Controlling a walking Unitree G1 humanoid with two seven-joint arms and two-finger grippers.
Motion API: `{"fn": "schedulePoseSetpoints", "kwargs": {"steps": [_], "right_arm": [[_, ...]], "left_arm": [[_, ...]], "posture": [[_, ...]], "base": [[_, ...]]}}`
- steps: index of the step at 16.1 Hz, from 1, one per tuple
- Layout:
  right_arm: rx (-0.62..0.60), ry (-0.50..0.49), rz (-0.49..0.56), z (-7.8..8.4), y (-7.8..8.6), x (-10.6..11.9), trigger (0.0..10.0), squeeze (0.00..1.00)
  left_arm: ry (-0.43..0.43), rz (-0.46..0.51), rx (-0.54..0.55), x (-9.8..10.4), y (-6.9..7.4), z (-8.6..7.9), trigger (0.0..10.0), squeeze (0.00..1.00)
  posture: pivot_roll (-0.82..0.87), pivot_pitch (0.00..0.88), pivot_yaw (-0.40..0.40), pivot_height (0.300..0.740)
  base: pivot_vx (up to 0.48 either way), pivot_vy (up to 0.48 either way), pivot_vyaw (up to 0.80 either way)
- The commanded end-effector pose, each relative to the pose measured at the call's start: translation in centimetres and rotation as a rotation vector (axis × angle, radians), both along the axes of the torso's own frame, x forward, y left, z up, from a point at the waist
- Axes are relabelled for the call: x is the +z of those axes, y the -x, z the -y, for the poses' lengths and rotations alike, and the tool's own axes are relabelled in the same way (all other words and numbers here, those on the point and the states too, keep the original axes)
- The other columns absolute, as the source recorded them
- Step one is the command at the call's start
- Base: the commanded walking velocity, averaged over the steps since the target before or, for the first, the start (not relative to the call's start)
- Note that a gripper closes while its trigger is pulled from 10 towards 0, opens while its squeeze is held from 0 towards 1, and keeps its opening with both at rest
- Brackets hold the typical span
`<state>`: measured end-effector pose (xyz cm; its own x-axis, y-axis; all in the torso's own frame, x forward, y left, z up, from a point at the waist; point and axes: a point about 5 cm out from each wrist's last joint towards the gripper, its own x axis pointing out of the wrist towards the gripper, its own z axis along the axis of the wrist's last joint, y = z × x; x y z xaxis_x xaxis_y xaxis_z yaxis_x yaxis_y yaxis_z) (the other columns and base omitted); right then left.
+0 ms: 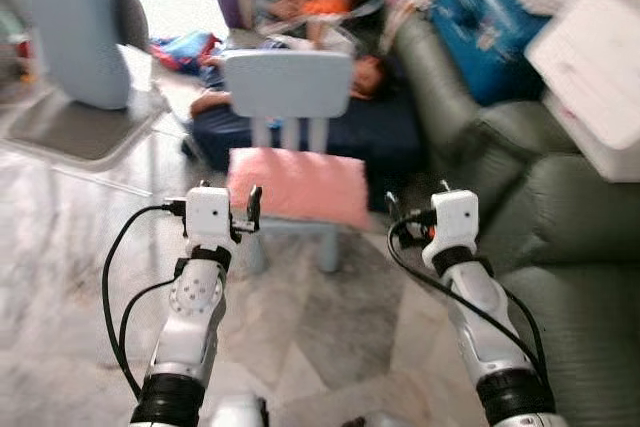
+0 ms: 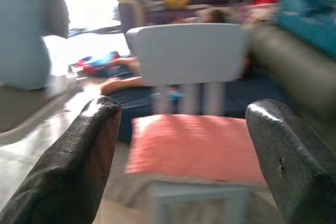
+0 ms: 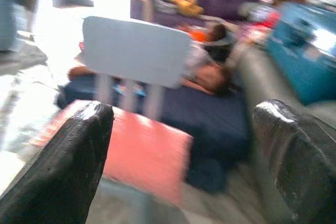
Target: Move the pillow to the sofa
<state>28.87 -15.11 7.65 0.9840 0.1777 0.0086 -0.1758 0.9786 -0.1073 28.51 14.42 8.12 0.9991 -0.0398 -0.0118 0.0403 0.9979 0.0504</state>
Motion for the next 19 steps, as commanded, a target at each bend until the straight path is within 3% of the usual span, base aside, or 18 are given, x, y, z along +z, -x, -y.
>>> {"fn": "schedulePoseSetpoints", "kwargs": {"steps": [1, 5, 12, 19], "right_arm": [[0.020, -0.006, 0.011, -0.57, -0.17, 0.25, 10.0, 0.00], [0.018, -0.007, 0.008, -0.46, -0.01, 0.12, 10.0, 0.00], [0.023, -0.010, 0.003, -0.73, 0.07, -0.02, 10.0, 0.00], [0.014, -0.001, 0.001, -0.36, 0.02, -0.06, 10.0, 0.00]], "left_arm": [[-0.016, -0.023, 0.025, -0.42, 0.21, -0.78, 10.0, 0.00], [-0.016, -0.029, 0.027, -0.57, 0.38, -0.78, 10.0, 0.00], [-0.019, -0.032, 0.025, -0.61, 0.27, -0.68, 10.0, 0.00], [-0.024, -0.035, 0.023, -0.64, 0.29, -0.51, 10.0, 0.00]], "posture": [[0.01, 0.077, -0.055, 0.740], [0.01, 0.080, -0.055, 0.740], [0.01, 0.082, -0.055, 0.740], [0.00, 0.085, -0.059, 0.740]], "base": [[0.307, 0.262, 0.51], [0.307, 0.265, 0.47], [0.308, 0.266, 0.00], [0.359, 0.000, 0.00]]}}
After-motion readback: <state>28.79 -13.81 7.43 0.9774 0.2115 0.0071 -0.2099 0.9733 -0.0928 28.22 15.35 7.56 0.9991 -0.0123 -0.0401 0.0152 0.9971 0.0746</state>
